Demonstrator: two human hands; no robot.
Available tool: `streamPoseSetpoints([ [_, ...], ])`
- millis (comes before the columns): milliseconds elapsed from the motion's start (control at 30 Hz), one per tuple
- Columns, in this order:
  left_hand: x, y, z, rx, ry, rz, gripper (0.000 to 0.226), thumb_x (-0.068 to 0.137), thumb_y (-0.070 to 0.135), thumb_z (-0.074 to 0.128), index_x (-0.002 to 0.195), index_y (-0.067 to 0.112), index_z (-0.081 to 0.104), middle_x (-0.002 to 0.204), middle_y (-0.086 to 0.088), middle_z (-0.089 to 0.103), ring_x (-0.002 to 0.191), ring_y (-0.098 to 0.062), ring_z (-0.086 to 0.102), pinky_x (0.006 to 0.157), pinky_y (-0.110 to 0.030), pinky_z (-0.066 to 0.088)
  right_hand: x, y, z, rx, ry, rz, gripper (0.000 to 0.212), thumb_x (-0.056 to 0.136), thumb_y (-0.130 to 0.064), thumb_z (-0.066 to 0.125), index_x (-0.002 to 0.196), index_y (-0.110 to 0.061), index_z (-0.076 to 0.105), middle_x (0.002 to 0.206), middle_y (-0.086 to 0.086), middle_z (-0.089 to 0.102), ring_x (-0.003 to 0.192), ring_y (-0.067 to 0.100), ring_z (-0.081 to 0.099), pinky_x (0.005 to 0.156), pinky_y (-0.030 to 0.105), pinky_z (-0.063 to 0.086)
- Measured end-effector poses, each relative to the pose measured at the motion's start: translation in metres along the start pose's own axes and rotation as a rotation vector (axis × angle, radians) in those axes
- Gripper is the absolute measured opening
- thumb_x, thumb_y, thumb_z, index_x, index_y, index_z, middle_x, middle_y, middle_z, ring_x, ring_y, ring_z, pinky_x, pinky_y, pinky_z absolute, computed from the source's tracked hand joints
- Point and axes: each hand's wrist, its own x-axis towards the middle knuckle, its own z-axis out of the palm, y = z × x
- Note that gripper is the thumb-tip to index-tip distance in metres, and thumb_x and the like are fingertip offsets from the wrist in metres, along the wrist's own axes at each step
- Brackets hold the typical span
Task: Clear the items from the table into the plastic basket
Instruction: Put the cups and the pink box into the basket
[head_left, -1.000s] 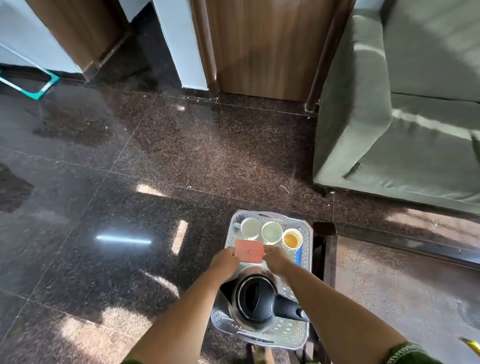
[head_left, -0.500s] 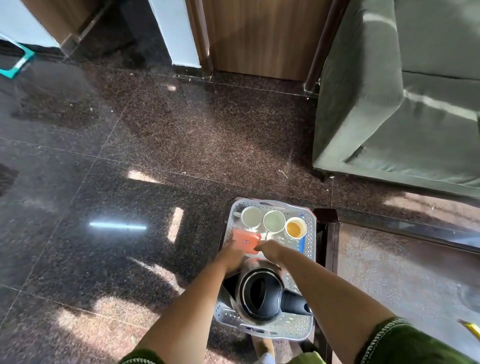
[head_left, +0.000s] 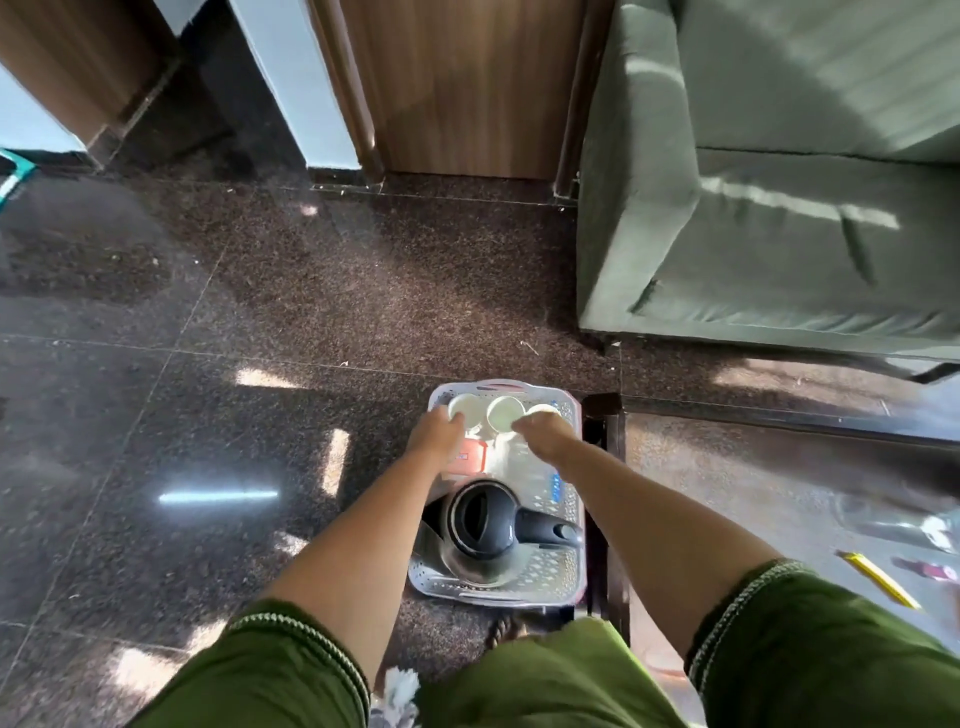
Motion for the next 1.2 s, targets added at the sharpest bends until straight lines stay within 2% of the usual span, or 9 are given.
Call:
streamPoseSetpoints([
  [67, -0.014, 0.022, 0.001, -0.023, 0.042, 0.042, 0.049, 0.099, 0.031, 0.039, 0.138, 0.001, 0.042, 0.141, -0.023, 0.047, 0.128, -0.036, 0.046, 0.103, -0.038, 0.038, -0.018, 0.005, -0.019, -0.048, 0.057, -0.042, 0.036, 0.095, -0.029, 0.051, 0.12, -0.007, 0.065, 0.125, 0.013, 0.062, 0.103, 0.025, 0.057, 0.085, 0.029, 0.042],
  [200, -0.054, 0.057, 0.024, 0.008, 0.114, 0.146, 0.051, 0.098, 0.036, 0.042, 0.137, 0.004, 0.042, 0.14, -0.022, 0.047, 0.128, -0.037, 0.045, 0.103, -0.041, 0.038, -0.053, 0.03, -0.061, -0.012, 0.267, -0.077, 0.034, 0.096, -0.024, 0.047, 0.118, -0.008, 0.066, 0.127, 0.014, 0.063, 0.117, 0.03, 0.058, 0.094, 0.029, 0.044],
  [300, -0.088, 0.082, 0.048, 0.039, 0.147, 0.261, 0.052, 0.096, 0.037, 0.045, 0.137, 0.006, 0.042, 0.141, -0.02, 0.045, 0.13, -0.036, 0.042, 0.106, -0.041, 0.036, -0.085, 0.061, -0.093, 0.09, 0.487, -0.08, 0.031, 0.091, -0.02, 0.047, 0.112, -0.014, 0.07, 0.12, 0.01, 0.067, 0.112, 0.029, 0.061, 0.093, 0.028, 0.045],
  [400, -0.124, 0.107, 0.077, 0.038, 0.155, 0.347, 0.054, 0.095, 0.037, 0.048, 0.139, 0.006, 0.039, 0.143, -0.02, 0.042, 0.134, -0.035, 0.037, 0.109, -0.04, 0.032, -0.125, 0.1, -0.123, 0.209, 0.598, -0.064, 0.029, 0.089, -0.019, 0.05, 0.11, -0.017, 0.069, 0.114, 0.007, 0.069, 0.105, 0.026, 0.063, 0.087, 0.025, 0.047],
  [467, -0.151, 0.125, 0.101, 0.006, 0.166, 0.379, 0.054, 0.095, 0.036, 0.05, 0.137, 0.004, 0.042, 0.14, -0.02, 0.046, 0.132, -0.035, 0.04, 0.108, -0.04, 0.034, -0.155, 0.131, -0.143, 0.282, 0.645, -0.049, 0.029, 0.089, -0.018, 0.05, 0.112, -0.017, 0.068, 0.113, 0.005, 0.07, 0.095, 0.022, 0.063, 0.078, 0.022, 0.045],
  [567, -0.201, 0.149, 0.146, 0.003, 0.128, 0.447, 0.053, 0.094, 0.037, 0.051, 0.136, 0.005, 0.044, 0.137, -0.02, 0.048, 0.129, -0.035, 0.043, 0.106, -0.039, 0.036, -0.202, 0.19, -0.167, 0.375, 0.725, 0.01, 0.028, 0.091, -0.019, 0.051, 0.113, -0.015, 0.066, 0.112, 0.006, 0.069, 0.099, 0.025, 0.063, 0.086, 0.03, 0.051],
  [700, -0.263, 0.177, 0.205, -0.005, 0.044, 0.519, 0.055, 0.094, 0.038, 0.052, 0.138, 0.007, 0.042, 0.14, -0.018, 0.048, 0.131, -0.033, 0.043, 0.106, -0.035, 0.036, -0.261, 0.262, -0.194, 0.463, 0.808, 0.037, 0.025, 0.09, -0.025, 0.059, 0.114, -0.018, 0.064, 0.108, 0.004, 0.068, 0.091, 0.02, 0.061, 0.075, 0.024, 0.046],
  [967, -0.372, 0.222, 0.309, 0.088, -0.131, 0.707, 0.053, 0.095, 0.043, 0.044, 0.14, 0.018, 0.035, 0.146, -0.005, 0.042, 0.134, -0.026, 0.037, 0.104, -0.039, 0.038, -0.351, 0.39, -0.241, 0.544, 0.938, 0.189, 0.027, 0.087, -0.034, 0.064, 0.11, -0.019, 0.061, 0.095, -0.002, 0.067, 0.09, 0.02, 0.061, 0.077, 0.028, 0.049],
  [1200, -0.395, 0.265, 0.375, 0.141, -0.213, 0.676, 0.053, 0.093, 0.041, 0.051, 0.137, 0.014, 0.039, 0.14, -0.01, 0.048, 0.128, -0.029, 0.044, 0.103, -0.039, 0.04, -0.368, 0.473, -0.265, 0.669, 0.975, 0.304, 0.032, 0.086, -0.029, 0.064, 0.115, -0.016, 0.063, 0.109, 0.006, 0.068, 0.092, 0.021, 0.06, 0.077, 0.024, 0.043],
])
